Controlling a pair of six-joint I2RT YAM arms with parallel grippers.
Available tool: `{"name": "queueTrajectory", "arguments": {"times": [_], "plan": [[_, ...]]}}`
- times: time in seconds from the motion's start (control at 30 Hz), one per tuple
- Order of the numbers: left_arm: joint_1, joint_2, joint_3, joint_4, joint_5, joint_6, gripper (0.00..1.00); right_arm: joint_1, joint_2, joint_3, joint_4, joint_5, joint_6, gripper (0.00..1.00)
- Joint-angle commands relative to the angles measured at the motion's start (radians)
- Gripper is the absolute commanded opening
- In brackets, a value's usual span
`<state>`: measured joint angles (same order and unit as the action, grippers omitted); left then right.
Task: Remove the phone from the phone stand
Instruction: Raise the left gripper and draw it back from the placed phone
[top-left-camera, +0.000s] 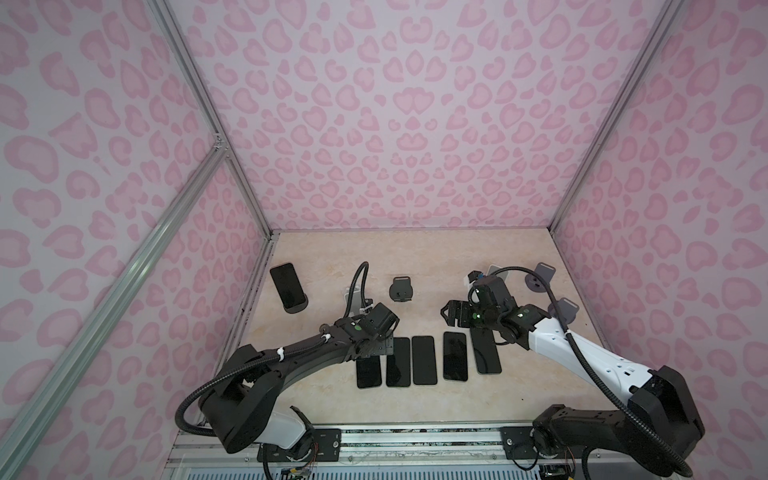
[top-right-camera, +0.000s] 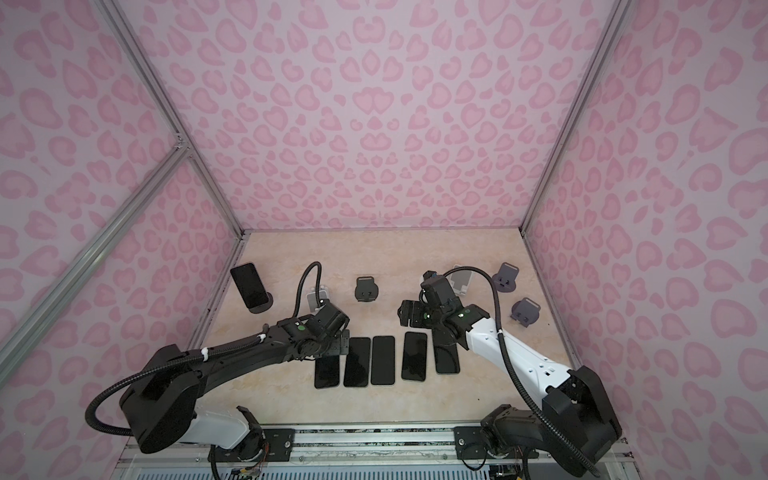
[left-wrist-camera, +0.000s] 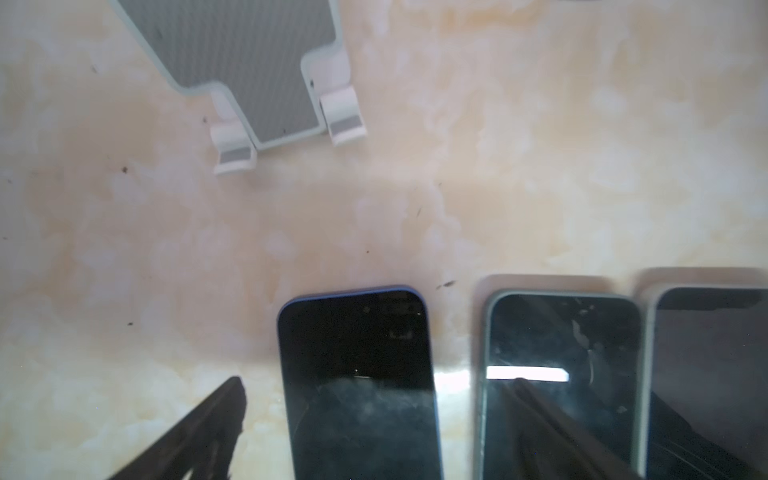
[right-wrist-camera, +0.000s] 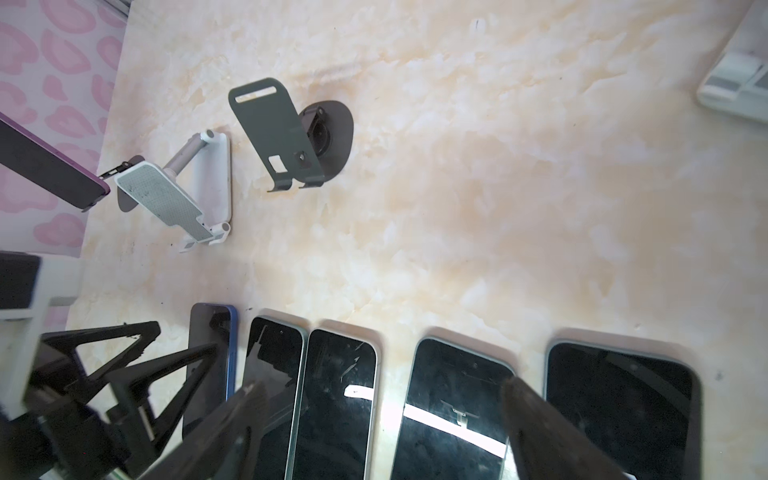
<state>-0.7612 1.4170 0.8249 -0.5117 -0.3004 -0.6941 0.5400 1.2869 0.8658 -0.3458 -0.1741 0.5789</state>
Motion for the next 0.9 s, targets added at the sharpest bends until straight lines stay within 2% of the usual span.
{"name": "queueTrajectory", "arguments": {"times": [0.0,0.13,0.27,0.43,0.6,0.87], "plan": [[-0.001,-0.050,0.026,-0.066,-0.013,0.028,0.98,-0.009,-0.005,0.013,-0.028,0.012,-0.024,0.91],[0.000,-0.122,0.043,-0.101,-0.024,0.026,0.98,-0.022,-0.017,0.027,-0.050,0.016,-0.038,0.91],[-0.001,-0.257,0.039,-0.119,-0.066,0.008,0.98,-0.033,-0.040,0.028,-0.063,0.024,-0.045,0.91],[-0.001,-0.448,0.010,-0.188,-0.183,-0.057,0.99,-0.035,-0.049,0.019,-0.059,0.022,-0.035,0.91],[-0.001,-0.640,-0.060,-0.279,-0.305,-0.193,0.99,-0.028,-0.044,-0.011,-0.022,0.010,-0.007,0.91],[-0.001,-0.844,-0.070,-0.384,-0.390,-0.239,1.00,-0.012,-0.062,-0.061,0.064,0.010,0.004,0.90]]}}
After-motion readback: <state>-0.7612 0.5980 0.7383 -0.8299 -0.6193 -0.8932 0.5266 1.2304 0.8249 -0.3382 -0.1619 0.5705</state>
